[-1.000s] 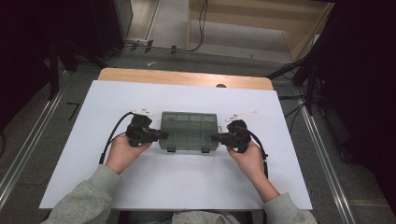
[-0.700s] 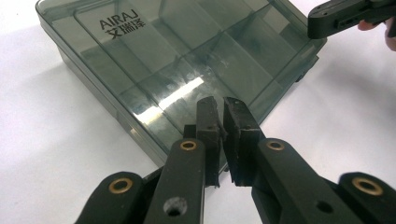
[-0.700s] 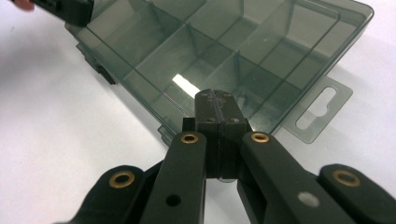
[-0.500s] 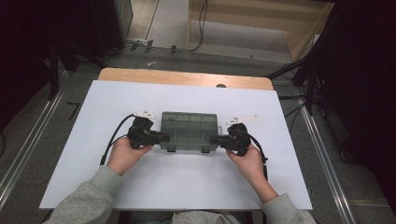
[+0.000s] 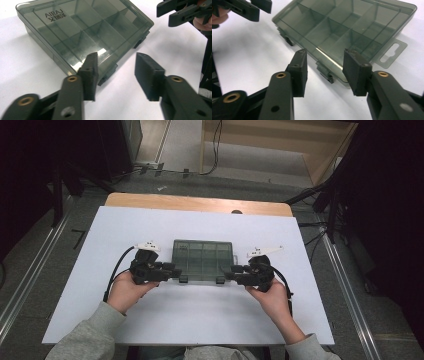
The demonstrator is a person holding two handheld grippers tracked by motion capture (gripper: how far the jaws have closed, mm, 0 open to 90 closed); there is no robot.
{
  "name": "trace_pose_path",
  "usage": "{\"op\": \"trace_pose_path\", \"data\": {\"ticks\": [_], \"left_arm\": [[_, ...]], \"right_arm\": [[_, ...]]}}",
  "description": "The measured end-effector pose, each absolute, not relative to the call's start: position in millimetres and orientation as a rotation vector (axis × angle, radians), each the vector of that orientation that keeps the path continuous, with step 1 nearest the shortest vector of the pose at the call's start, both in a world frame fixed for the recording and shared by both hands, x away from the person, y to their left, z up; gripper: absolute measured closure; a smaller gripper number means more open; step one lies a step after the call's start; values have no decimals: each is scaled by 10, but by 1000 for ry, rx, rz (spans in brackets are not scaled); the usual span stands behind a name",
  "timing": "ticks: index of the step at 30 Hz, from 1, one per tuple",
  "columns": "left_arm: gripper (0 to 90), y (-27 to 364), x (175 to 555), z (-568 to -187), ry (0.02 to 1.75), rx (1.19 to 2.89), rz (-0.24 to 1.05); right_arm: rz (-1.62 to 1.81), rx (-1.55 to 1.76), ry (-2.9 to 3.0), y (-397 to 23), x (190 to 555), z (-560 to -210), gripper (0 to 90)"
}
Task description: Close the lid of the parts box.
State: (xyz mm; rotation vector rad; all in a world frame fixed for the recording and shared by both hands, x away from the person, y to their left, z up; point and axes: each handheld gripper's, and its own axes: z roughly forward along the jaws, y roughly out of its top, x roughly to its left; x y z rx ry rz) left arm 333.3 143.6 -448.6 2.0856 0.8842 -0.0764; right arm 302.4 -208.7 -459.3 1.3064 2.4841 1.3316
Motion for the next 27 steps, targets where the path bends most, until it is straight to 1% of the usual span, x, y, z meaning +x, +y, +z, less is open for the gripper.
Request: {"op": "trace_pose_path", "data": {"ticks": [2, 3, 10, 12, 13, 15, 19, 21, 27], "left_arm": [[513, 1466, 3307, -4487, 885, 2077, -81], [493, 1481, 3294, -4486, 888, 2070, -78], [458, 1544, 3189, -4487, 870, 2073, -67], [431, 1568, 3162, -4502, 867, 2068, -69], [430, 1584, 3150, -4510, 866, 2069, -66], [392, 1610, 3131, -4527, 868, 2069, -74], [387, 1667, 3095, -4542, 873, 2070, -75], [360, 1697, 3080, -4550, 869, 2075, -73], [337, 1800, 3024, -4595, 875, 2061, -63]], "right_arm": [[1342, 1301, 2481, -2089, 2988, -4584, 494], [1344, 1292, 2487, -2089, 2972, -4585, 485], [1368, 1273, 2500, -2102, 2867, -4611, 417], [1369, 1271, 2507, -2108, 2844, -4621, 398], [1370, 1273, 2508, -2110, 2832, -4625, 392], [1374, 1272, 2510, -2121, 2809, -4637, 382], [1373, 1272, 2515, -2133, 2769, -4658, 367], [1369, 1274, 2517, -2138, 2749, -4669, 355], [1378, 1276, 2521, -2179, 2693, -4717, 325]]}}
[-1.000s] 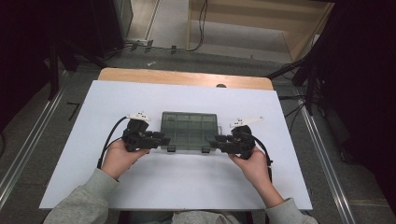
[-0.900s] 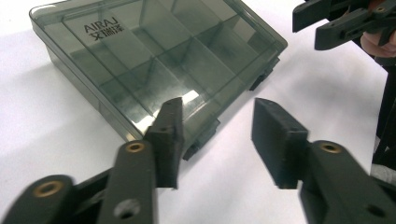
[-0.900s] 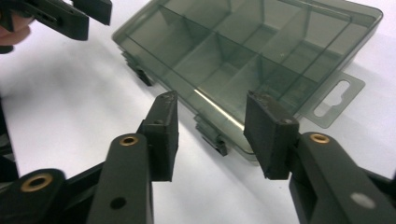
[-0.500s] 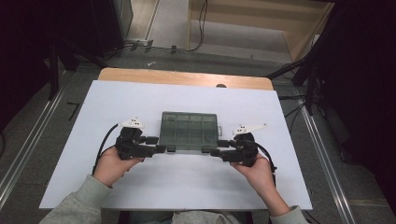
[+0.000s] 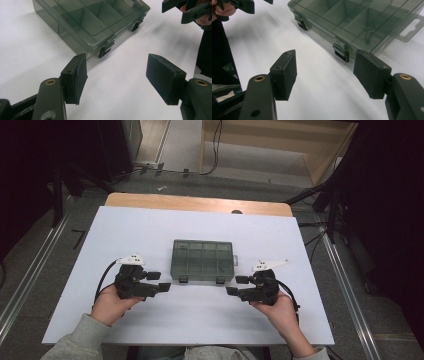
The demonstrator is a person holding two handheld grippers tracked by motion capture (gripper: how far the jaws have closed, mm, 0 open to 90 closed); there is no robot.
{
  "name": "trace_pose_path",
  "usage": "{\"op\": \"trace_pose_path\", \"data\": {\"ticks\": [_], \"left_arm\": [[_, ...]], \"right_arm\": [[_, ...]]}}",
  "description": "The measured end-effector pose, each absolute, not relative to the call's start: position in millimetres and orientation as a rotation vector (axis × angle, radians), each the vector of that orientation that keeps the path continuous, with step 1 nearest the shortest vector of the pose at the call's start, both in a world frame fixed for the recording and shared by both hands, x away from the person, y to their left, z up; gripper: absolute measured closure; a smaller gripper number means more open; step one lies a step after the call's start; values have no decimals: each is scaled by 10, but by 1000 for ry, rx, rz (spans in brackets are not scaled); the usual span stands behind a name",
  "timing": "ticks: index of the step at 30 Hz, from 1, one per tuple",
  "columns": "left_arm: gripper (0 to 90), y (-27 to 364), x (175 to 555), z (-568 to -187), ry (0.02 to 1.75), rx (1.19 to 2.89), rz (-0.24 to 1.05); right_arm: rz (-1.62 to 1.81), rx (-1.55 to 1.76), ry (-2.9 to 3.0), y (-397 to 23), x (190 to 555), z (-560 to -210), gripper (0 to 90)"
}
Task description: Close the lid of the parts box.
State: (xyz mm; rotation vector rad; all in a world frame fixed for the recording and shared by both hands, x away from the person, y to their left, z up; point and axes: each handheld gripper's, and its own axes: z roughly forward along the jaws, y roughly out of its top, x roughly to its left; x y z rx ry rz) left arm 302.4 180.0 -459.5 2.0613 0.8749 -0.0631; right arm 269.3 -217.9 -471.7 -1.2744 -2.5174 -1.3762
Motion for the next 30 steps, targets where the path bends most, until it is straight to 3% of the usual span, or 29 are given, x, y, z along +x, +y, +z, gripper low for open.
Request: {"op": "trace_pose_path", "data": {"ticks": [30], "left_arm": [[335, 2118, 2748, -4742, 882, 2069, -35]], "right_arm": [[-1392, -1312, -2514, -2550, 2392, -4952, 283]]}}
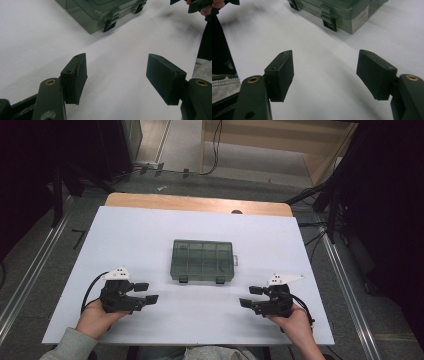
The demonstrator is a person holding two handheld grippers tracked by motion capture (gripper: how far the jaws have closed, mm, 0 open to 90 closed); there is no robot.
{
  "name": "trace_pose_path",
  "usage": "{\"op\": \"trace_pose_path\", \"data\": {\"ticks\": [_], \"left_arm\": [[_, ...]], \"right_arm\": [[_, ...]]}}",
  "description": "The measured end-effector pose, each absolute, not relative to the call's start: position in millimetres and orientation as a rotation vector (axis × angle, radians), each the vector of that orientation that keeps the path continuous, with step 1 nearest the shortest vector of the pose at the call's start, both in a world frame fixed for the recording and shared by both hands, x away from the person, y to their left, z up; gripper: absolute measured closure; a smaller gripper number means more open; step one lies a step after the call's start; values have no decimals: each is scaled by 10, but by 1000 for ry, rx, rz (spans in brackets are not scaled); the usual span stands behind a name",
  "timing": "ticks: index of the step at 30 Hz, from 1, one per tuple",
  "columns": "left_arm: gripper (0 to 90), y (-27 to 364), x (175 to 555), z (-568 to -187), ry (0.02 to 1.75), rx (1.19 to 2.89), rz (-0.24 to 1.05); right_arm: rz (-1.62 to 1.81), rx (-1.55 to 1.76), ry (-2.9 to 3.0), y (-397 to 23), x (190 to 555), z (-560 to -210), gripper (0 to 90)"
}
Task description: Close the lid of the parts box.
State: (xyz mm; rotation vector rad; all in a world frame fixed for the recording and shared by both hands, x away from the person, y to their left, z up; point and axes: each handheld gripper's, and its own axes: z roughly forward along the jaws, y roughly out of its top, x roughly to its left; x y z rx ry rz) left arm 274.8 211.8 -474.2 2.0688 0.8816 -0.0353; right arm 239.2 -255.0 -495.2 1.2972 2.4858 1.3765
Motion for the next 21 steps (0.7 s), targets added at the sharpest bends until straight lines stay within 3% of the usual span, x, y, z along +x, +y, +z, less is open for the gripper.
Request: {"op": "trace_pose_path", "data": {"ticks": [21], "left_arm": [[335, 2160, 2737, -4778, 894, 2066, -46]], "right_arm": [[1371, 1304, 2490, -2585, 2382, -4996, 272]]}}
